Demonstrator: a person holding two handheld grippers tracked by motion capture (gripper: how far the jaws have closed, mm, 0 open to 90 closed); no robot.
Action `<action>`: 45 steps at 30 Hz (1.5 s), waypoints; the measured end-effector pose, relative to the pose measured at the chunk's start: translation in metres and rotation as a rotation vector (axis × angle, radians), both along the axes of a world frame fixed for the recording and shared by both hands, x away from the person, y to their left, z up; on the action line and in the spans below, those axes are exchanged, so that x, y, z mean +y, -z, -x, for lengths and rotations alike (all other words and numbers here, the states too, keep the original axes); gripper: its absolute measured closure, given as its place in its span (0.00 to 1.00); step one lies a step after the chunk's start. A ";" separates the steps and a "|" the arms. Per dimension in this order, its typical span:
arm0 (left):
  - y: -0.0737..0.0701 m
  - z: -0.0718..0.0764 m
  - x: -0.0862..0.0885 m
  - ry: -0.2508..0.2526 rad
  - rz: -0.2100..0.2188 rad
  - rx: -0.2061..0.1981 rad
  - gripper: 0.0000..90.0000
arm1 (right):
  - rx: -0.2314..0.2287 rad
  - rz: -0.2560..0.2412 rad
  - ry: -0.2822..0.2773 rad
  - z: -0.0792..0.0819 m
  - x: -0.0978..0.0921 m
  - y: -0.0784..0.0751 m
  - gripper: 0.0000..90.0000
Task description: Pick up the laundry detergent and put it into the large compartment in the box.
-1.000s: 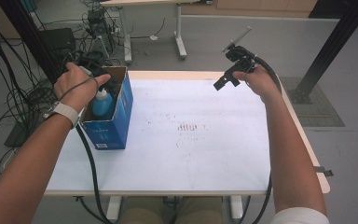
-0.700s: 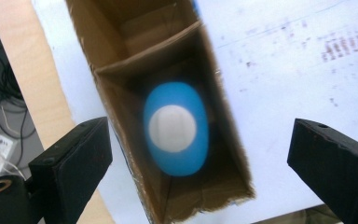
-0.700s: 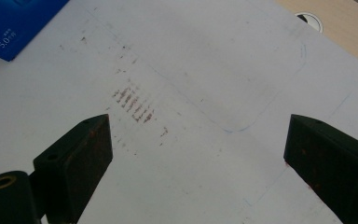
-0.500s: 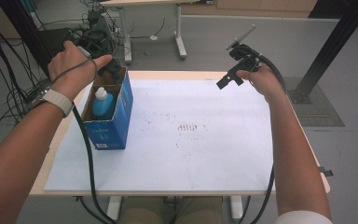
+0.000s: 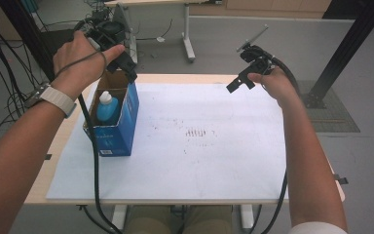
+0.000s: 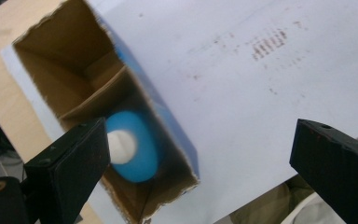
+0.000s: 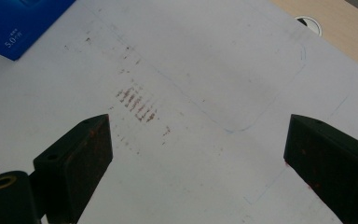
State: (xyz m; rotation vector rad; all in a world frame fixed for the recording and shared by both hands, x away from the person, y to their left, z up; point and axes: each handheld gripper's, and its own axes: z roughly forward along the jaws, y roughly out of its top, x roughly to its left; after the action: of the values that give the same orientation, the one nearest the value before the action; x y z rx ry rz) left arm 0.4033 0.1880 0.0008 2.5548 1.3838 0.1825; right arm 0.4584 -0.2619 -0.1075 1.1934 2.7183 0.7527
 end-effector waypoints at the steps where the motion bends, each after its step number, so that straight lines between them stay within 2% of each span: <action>1: -0.002 0.002 -0.003 0.021 0.004 -0.006 0.06 | 0.002 0.001 0.002 0.000 0.000 0.000 0.09; 4: -0.004 0.003 -0.011 0.081 0.011 0.001 0.06 | 0.005 0.002 0.004 0.000 0.000 -0.001 0.09; 6: -0.004 0.001 -0.017 0.102 0.015 0.007 0.06 | 0.006 0.001 0.004 0.000 0.000 -0.001 0.09; 12: -0.003 0.000 -0.030 0.205 0.007 0.013 0.06 | 0.004 -0.002 0.004 0.002 -0.002 -0.003 0.09; 16: 0.000 0.000 -0.032 0.274 0.029 0.015 0.06 | 0.007 0.000 0.006 0.003 -0.004 -0.002 0.09; 22: 0.010 -0.006 -0.040 0.352 0.030 0.050 0.06 | 0.006 -0.004 0.003 0.004 -0.004 -0.002 0.09; 26: 0.017 -0.008 -0.047 0.423 0.028 0.073 0.06 | 0.005 -0.005 0.001 0.004 -0.004 -0.001 0.09; 31: 0.028 -0.009 -0.052 0.503 0.041 0.078 0.06 | 0.005 -0.009 0.001 0.004 -0.005 0.000 0.09; 34: 0.034 -0.010 -0.058 0.554 0.039 0.094 0.06 | 0.007 -0.013 0.002 0.005 -0.006 0.001 0.09; 39: 0.039 -0.007 -0.063 0.607 0.048 0.087 0.06 | 0.007 -0.015 0.006 0.006 -0.008 0.001 0.09; 45: 0.044 -0.006 -0.068 0.641 0.063 0.089 0.06 | 0.007 -0.016 0.006 0.007 -0.009 0.001 0.09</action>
State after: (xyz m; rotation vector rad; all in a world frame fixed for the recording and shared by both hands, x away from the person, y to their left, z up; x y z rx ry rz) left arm 0.4092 0.1199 -0.0433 2.8222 0.5209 -0.0874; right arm 0.4511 -0.2711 -0.1085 1.2088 2.7182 0.7722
